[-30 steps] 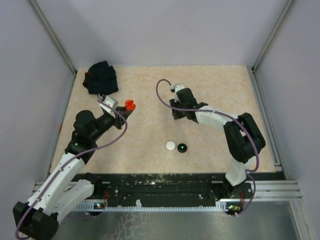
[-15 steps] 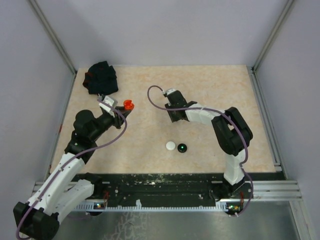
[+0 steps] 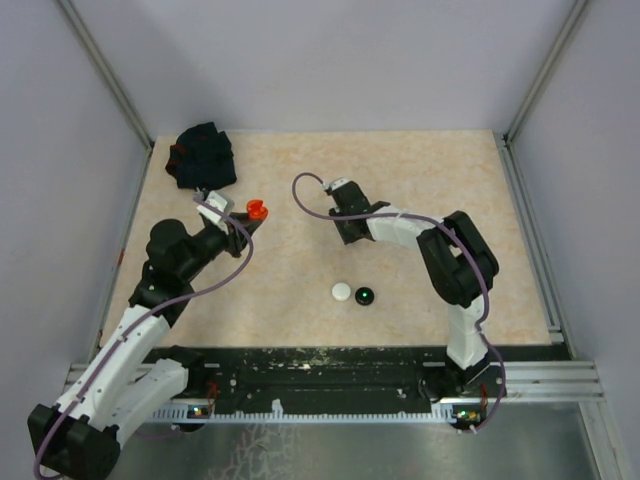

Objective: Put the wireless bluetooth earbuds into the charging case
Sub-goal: Pick up the earbud from the center of the board.

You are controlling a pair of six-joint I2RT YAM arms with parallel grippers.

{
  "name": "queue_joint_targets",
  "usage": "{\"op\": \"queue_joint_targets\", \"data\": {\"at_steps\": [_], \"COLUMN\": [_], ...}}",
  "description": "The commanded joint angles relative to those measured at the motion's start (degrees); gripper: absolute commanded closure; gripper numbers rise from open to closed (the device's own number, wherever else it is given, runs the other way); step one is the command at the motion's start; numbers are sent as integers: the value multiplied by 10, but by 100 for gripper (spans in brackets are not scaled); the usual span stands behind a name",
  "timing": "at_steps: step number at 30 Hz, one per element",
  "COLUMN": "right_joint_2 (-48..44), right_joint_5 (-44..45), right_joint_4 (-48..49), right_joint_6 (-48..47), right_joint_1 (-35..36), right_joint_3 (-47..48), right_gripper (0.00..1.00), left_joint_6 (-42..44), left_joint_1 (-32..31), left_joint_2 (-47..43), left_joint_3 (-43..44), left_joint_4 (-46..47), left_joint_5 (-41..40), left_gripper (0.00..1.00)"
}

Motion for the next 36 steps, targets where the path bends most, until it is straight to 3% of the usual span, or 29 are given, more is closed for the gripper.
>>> {"op": "queue_joint_targets", "data": {"at_steps": [1,22,36], "right_joint_2": [12,-13,-84], "right_joint_5": [16,28,-10], "right_joint_4": [-6,-47,-40], "right_joint_6": [-4,12,28], "right_joint_1": [6,15,15], "right_joint_3": [21,11,-6], "right_gripper": [71,72,82], "left_joint_6": [-7,-12,-17], "left_joint_1": [5,11,15], "left_joint_2": [-1,-4,-11], "left_joint_3": [17,14,1], "left_joint_4": [6,11,39], "left_joint_5": [11,21,65], "left_gripper": [100,100,100]}}
